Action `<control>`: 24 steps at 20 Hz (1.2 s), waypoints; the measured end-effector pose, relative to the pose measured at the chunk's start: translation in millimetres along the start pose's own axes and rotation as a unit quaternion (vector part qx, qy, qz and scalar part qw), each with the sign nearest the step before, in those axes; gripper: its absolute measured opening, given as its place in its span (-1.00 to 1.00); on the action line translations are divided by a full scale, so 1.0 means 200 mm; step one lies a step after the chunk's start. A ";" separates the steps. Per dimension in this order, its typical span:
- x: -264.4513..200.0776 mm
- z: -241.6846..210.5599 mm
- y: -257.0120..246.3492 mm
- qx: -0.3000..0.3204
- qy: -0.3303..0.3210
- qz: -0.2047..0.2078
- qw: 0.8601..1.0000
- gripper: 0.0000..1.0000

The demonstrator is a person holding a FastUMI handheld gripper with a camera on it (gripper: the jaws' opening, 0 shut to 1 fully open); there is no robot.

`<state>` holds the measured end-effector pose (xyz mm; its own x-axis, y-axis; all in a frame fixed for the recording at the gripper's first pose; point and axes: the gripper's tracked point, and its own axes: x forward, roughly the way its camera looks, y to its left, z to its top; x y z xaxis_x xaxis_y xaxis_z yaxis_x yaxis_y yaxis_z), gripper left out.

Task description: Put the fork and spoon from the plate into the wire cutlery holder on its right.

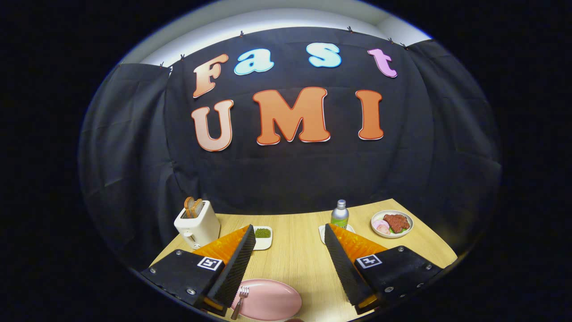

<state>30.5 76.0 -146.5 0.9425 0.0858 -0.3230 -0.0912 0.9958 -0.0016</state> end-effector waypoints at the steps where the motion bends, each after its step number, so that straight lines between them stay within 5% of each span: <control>1: 0.01 -0.03 0.05 -0.002 0.007 0.005 1.000 0.87; 11: 0.08 -0.58 0.37 -0.010 0.151 0.049 0.987 0.87; 18: 0.07 -1.06 0.46 -0.004 0.315 0.070 0.947 0.80; 24: -0.01 -1.39 0.53 -0.020 0.438 0.083 0.895 0.53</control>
<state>-69.6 171.9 -409.3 0.3035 0.1579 -0.9396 -0.2348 0.9682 0.0869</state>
